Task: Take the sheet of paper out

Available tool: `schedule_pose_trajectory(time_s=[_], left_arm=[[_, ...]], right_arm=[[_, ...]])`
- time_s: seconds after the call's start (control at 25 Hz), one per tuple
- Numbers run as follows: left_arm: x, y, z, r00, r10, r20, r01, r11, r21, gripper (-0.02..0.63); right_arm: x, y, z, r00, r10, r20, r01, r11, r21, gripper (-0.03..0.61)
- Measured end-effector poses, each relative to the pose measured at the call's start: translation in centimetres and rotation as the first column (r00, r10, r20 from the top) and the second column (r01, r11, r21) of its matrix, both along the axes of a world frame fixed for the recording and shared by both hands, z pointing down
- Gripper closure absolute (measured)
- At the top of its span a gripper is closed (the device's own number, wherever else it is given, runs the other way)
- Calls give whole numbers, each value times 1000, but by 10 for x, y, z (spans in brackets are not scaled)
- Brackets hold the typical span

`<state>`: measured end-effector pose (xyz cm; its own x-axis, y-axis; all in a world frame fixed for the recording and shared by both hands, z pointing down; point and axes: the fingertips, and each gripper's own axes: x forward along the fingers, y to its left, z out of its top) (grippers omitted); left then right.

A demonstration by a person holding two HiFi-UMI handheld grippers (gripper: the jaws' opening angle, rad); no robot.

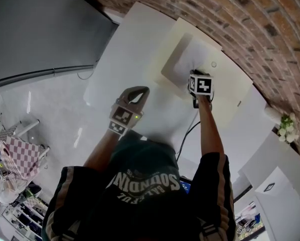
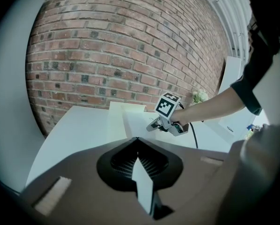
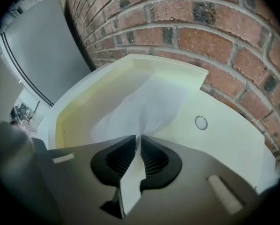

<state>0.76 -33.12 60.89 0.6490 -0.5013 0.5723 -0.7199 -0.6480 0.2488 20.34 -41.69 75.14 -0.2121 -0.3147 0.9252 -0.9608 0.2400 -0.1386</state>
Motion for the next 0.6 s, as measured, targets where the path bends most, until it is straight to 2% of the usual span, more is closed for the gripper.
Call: schedule_pose_trajectory(time_s=[0.16,0.6], left_arm=[[-3,-2,0,1000,1,2,-1,1000,2,603],[0,-7,-3,1000,31,-5,-31,999,10,603]], right_arm=[[4,-3,2,999,42,1,-42,999,2,572],[18,-3,-7,989,132,68,-134,991,18,577]])
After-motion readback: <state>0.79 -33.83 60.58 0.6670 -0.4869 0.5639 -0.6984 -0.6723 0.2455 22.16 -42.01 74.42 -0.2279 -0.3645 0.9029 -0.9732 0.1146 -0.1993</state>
